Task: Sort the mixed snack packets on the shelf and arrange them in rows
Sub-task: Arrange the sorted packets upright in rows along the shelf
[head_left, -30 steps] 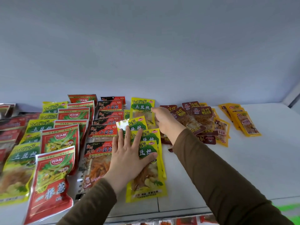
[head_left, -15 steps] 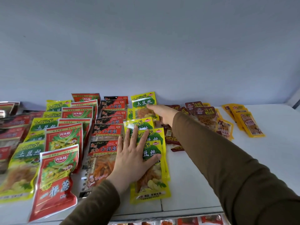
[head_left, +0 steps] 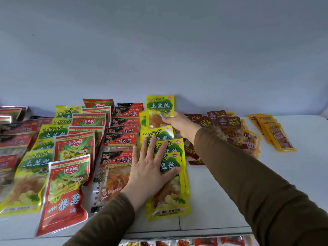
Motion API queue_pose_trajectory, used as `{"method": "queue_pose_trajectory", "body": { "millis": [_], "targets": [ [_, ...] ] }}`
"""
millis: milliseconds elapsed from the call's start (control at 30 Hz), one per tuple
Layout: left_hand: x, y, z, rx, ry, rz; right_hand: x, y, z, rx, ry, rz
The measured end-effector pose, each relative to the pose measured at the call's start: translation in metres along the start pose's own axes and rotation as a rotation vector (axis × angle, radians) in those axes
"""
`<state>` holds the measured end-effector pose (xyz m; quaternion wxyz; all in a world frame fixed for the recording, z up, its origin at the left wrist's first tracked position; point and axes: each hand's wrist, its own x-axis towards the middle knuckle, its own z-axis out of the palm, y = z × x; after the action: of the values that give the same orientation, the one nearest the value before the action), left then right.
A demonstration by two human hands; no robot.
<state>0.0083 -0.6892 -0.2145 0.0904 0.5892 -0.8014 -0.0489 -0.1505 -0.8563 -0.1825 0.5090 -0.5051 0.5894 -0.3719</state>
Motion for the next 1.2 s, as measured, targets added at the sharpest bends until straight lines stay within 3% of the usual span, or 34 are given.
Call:
{"method": "queue_pose_trajectory", "body": {
  "millis": [133, 267, 333, 467, 567, 833, 1033, 1200],
  "targets": [
    [0.0, 0.004, -0.015, -0.038, -0.051, 0.006, 0.001, -0.006, -0.008, 0.029, 0.187, -0.235],
    [0.017, -0.006, -0.053, -0.386, 0.138, -0.02, 0.001, -0.002, -0.014, 0.03, 0.17, -0.239],
    [0.048, -0.018, -0.076, -0.597, 0.217, -0.155, 0.001, -0.001, -0.015, 0.063, 0.129, -0.194],
    [0.115, -0.042, -0.098, -0.988, 0.083, -0.461, -0.004, -0.003, -0.01, 0.09, 0.111, -0.158],
    [0.142, -0.047, -0.079, -1.021, -0.038, -0.457, -0.006, -0.003, -0.008, 0.116, 0.097, -0.159],
    [0.162, -0.054, -0.057, -1.194, -0.06, -0.554, -0.014, -0.001, -0.016, 0.016, 0.038, -0.174],
    [0.16, -0.054, -0.058, -1.308, -0.026, -0.556, -0.017, -0.009, -0.021, -0.178, 0.273, -0.322],
    [0.162, -0.056, -0.057, -1.357, -0.026, -0.573, -0.032, -0.003, -0.032, -0.285, 0.146, -0.351]
  ]
}}
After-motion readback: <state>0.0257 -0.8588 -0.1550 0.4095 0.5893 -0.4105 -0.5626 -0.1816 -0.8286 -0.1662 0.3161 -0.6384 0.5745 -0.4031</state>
